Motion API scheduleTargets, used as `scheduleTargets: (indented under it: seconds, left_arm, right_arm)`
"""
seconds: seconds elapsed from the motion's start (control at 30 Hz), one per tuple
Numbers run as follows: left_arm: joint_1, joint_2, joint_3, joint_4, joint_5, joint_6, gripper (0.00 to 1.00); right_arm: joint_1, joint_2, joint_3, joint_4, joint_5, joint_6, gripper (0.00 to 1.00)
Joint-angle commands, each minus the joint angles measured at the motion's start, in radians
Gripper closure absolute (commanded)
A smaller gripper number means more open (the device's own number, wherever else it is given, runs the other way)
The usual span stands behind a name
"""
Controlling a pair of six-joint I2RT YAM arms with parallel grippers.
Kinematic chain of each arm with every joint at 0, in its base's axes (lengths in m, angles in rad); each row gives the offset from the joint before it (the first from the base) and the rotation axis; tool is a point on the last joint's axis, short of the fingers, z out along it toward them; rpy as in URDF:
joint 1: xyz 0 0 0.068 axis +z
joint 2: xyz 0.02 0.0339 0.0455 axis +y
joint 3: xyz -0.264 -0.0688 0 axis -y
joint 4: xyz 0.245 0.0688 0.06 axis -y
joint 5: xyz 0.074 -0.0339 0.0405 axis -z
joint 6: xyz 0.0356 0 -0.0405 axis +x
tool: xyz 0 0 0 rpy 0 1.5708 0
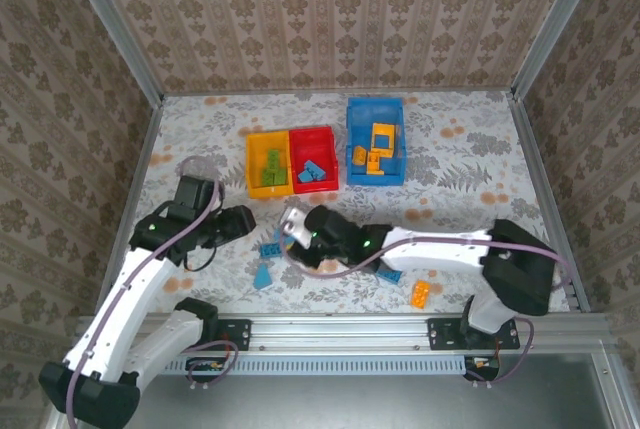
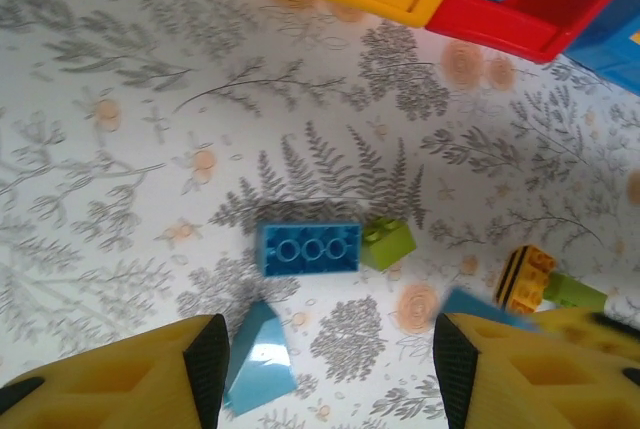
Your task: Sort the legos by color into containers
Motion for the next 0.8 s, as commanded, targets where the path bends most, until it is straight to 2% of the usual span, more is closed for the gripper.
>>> scheduleTargets:
  seconds: [0.0, 0.13, 0.37, 0.53, 0.77]
  left_arm:
    - [-0.043, 0.056, 0.056, 0.130, 0.010, -0.004, 0.41]
    - [-0.111, 0.144, 0.096, 0.213, -0.017, 0.009, 0.41]
    - [-0.161, 0.254, 0.152, 0.272, -0.041, 0.038, 0.41]
    - [-0.170, 0.273, 0.160, 0.293, -0.049, 0.064, 0.42]
    - [-0.188, 0.281, 0.166, 0.322, -0.066, 0.092, 0.42]
  right_arm:
    - [-0.113, -0.038, -0.018, -0.029, 0.053, 0.132, 0.78]
    - [-0.219, 0.049, 0.088, -0.047, 0.050, 0.242, 0.78]
    - [-0.324, 0.314, 0.447, -0.234, 0.052, 0.387, 0.80]
    - [-0.364, 0.467, 0.643, -0.375, 0.047, 0.458, 0.79]
    - [-0.378, 0.610, 0.800, -0.425, 0.028, 0.474, 0.76]
